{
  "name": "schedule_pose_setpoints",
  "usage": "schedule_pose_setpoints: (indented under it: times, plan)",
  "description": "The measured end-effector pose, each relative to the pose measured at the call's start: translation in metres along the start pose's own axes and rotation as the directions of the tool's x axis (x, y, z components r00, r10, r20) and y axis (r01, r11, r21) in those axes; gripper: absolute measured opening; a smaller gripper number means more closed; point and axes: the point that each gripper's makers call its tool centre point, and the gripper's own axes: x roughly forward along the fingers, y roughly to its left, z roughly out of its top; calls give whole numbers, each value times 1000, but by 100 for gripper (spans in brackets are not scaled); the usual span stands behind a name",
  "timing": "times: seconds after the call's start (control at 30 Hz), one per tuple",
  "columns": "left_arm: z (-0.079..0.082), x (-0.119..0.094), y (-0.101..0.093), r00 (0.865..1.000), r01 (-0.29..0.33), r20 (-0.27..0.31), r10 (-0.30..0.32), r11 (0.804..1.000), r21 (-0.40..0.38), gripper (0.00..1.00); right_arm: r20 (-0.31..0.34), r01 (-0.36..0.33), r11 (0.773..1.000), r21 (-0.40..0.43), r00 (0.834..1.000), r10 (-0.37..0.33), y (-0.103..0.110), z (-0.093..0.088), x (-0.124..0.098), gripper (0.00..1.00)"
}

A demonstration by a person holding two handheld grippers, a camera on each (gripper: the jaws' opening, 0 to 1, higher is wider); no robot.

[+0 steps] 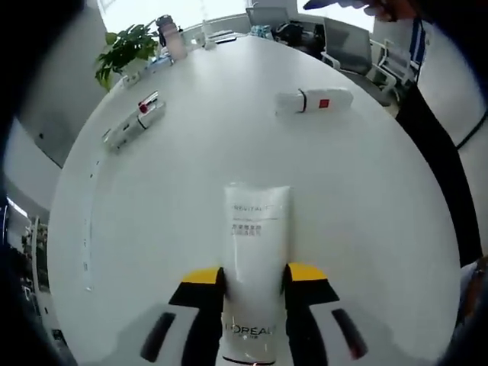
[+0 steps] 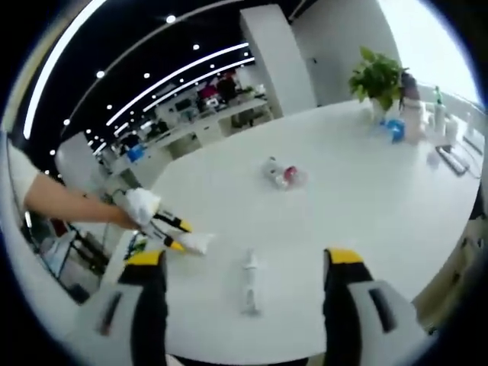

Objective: Arrange the skincare products in the storage area until every visible bottle or jar stands upright without overlapping.

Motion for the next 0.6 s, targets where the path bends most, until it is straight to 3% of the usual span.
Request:
schedule_pose_setpoints:
  times: [0.33, 0.47, 0.5, 0.6]
  plan:
    - [2, -2, -3, 999, -51, -15, 50, 998, -49, 25, -2, -41, 999, -12, 999, 41, 9, 7, 15, 82]
    - [10, -4, -5, 997, -71, 16, 72, 993, -91, 23, -3, -54, 998, -18, 999, 54, 10, 10, 18, 82]
    - [18, -7, -2, 993, -99, 55, 107, 987, -126, 23, -3, -56, 998, -18, 998, 56, 10, 10, 18, 82]
    - [25, -10, -4, 989, -90, 92, 112, 973, -214, 23, -2, -64, 998, -14, 998, 64, 10, 10, 20, 82]
